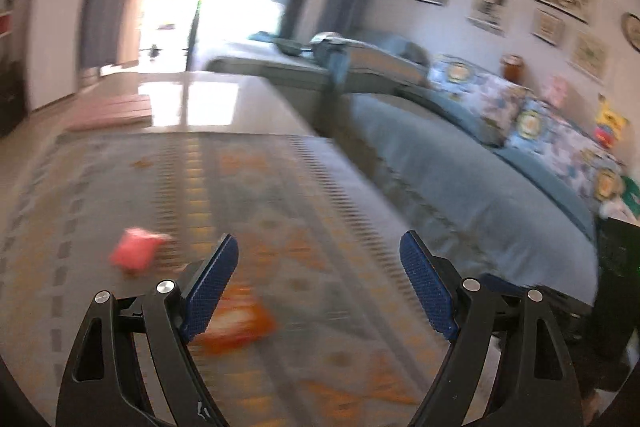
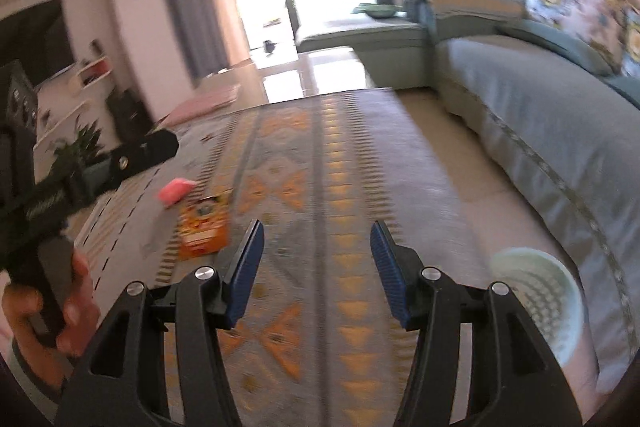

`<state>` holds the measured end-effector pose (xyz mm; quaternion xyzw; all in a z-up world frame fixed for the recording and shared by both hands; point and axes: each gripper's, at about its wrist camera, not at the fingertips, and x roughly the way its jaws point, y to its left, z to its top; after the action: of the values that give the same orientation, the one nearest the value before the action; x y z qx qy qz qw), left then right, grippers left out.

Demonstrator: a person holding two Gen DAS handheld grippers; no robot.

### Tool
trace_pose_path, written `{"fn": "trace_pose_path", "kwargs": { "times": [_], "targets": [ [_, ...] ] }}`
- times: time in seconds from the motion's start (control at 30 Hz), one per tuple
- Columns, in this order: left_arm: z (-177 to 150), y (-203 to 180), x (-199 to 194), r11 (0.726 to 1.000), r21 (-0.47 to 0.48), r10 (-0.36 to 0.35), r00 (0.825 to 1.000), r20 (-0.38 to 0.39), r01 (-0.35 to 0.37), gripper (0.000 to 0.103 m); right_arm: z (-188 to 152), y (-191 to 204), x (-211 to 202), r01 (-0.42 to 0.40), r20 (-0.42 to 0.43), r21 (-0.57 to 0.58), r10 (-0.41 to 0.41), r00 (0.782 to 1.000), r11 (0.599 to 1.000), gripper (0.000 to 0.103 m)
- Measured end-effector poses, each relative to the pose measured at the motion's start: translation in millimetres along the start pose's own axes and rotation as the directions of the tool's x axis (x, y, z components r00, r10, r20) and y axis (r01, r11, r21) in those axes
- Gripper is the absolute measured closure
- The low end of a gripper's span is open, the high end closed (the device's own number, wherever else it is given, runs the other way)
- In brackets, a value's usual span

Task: Collect trash
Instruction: 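Move both open tools back toward the pink bag and orange snack bag, then grasp the pink bag with the left tool while the right grasps the orange snack bag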

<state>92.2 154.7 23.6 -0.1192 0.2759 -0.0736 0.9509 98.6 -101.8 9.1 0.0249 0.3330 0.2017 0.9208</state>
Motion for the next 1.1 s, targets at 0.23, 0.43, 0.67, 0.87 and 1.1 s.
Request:
{"fn": "trace_pose_path", "kwargs": {
  "times": [0.23, 0.43, 0.67, 0.87, 1.1],
  "targets": [
    [-11, 104, 17, 0.98, -0.058, 0.186, 0.979, -0.078, -0.191, 0.016, -7, 67, 49, -0.073, -0.051, -0.086, 0.069, 0.996, 0.994, 0.051],
    [-14, 146, 62, 0.975, -0.061, 0.202, 0.966, -0.163, -0.214, 0.016, -13, 101, 96, -0.112, -0.127, -0.144, 0.094, 0.987, 0.983, 0.051],
    [-11, 153, 99, 0.975, 0.005, 0.217, 0.942, -0.256, -0.223, 0.024, -14, 125, 137, -0.15, -0.202, -0.201, 0.109, 0.973, 0.968, 0.042],
    [-18, 155, 109, 0.973, 0.015, 0.226, 0.932, -0.283, -0.231, 0.066, -14, 128, 153, -0.148, -0.234, -0.197, 0.1, 0.967, 0.969, 0.034],
    [-24, 154, 77, 0.97, -0.042, 0.223, 0.948, -0.225, -0.238, 0.067, -16, 133, 169, -0.143, -0.28, -0.184, 0.088, 0.956, 0.972, 0.022]
  ]
}}
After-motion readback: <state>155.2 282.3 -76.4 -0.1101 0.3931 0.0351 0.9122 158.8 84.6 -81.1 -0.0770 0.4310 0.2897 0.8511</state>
